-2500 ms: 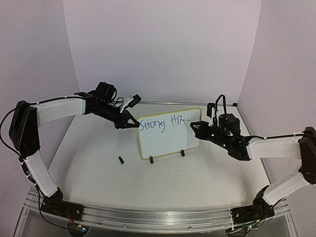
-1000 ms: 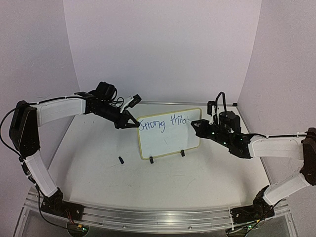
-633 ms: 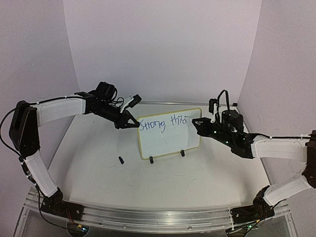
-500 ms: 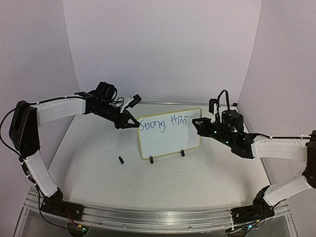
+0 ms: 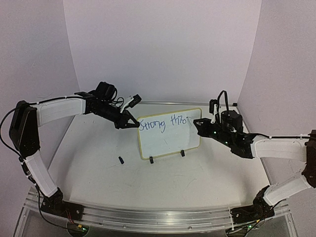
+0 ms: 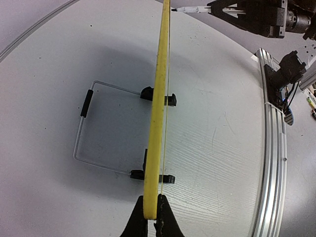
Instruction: Write a sentence on the whiteboard
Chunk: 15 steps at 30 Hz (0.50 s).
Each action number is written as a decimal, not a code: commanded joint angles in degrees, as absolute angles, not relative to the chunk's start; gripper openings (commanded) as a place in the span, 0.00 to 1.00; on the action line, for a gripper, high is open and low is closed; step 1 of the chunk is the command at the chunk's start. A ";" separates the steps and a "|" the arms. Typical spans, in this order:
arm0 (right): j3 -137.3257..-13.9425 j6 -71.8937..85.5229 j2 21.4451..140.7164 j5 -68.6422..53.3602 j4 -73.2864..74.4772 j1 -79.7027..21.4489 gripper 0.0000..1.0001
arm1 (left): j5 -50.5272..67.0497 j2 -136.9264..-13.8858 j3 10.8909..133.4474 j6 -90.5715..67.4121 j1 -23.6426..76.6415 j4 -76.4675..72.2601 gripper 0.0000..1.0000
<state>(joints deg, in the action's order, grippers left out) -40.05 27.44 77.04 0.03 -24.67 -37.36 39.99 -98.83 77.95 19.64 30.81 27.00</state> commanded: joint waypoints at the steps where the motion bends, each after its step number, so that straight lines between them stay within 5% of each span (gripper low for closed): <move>1: -40.95 27.15 78.16 1.74 -24.36 -37.18 0.00 | 35.42 -99.39 78.05 22.33 31.47 31.22 0.00; 15: -39.81 28.50 78.99 1.56 -21.77 -37.21 0.00 | 35.51 -99.41 78.07 22.36 31.46 31.19 0.00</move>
<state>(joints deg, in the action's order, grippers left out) -40.05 27.77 78.26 0.62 -22.34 -37.36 39.99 -98.83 77.95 19.64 30.83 27.00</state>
